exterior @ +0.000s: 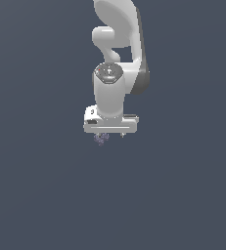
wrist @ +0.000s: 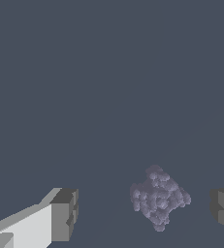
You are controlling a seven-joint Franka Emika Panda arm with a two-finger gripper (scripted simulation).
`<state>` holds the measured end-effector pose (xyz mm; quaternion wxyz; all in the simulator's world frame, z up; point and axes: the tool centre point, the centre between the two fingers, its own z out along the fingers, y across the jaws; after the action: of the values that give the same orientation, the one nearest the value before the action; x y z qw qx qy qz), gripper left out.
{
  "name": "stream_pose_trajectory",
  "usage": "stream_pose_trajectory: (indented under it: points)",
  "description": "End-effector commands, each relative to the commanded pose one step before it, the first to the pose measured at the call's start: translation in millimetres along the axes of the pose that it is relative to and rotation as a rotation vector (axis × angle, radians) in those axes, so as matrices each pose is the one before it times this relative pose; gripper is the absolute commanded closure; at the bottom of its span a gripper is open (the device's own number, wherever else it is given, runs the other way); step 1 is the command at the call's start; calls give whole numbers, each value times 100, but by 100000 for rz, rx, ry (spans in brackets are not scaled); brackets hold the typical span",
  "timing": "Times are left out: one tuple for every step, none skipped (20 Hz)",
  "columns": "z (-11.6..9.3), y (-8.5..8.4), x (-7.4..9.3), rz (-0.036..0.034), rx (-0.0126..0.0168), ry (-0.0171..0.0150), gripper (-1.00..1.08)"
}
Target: Pick up the object and move it to a goal position.
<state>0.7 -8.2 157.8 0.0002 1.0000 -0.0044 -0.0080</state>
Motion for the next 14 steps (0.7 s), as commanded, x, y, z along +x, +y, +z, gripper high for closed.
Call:
stream_pose_trajectory:
  points:
    - [0,1,0,0,0,0,-92]
    - [-27,57,4,72,-50,42,-92]
    - [-88,187,10,251,-164,140,-92]
    - [-140,302,16,404,-261,223,-92]
    - [-193,421,21,571,-363,309,-92]
    - [-240,534,25,741,-459,389,-92]
    - [-219,500,21,719,-427,360,-92]
    - [-158,375,14,569,-317,268,-92]
    - [-101,252,6,415,-210,178,-92]
    - [-43,121,1,234,-98,85,-92]
    - [5,-26,-4,0,0,0,-92]
    - [31,-63,0,-138,74,-63,-92]
    - [-1,-63,13,-280,34,-38,-92]
    - [-14,-4,9,-119,-7,0,-92]
